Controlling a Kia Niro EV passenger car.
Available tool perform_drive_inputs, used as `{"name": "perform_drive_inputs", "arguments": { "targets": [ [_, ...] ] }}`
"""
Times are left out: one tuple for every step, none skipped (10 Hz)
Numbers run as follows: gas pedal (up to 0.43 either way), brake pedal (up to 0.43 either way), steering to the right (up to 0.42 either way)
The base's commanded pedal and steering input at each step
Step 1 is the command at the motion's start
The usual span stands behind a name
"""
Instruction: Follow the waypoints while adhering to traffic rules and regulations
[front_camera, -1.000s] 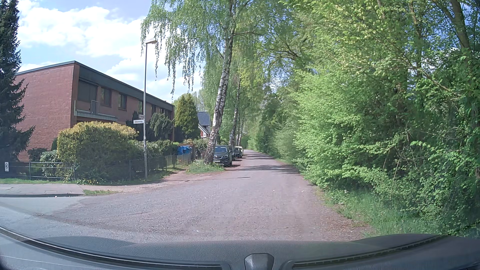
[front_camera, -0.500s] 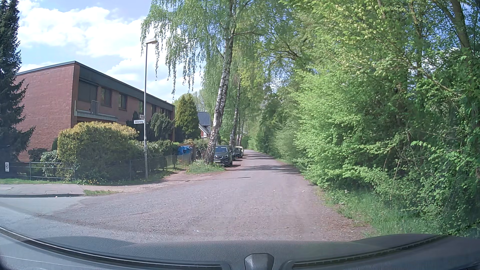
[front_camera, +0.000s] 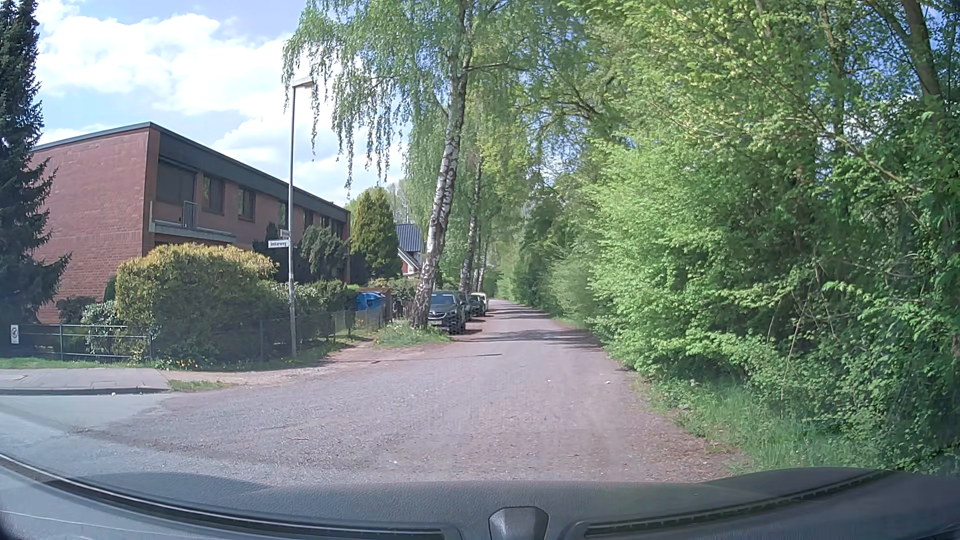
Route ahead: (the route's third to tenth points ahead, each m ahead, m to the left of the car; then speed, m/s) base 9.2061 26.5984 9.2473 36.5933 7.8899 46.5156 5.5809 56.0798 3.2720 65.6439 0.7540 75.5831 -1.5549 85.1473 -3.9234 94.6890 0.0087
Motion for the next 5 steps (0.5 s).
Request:
{"name": "perform_drive_inputs", "arguments": {
  "targets": [
    [0.000,0.256,-0.453],
    [0.000,0.256,-0.478],
    [0.000,0.256,-0.501],
    [0.000,0.256,-0.517],
    [0.000,0.256,-0.518]
  ]
}}
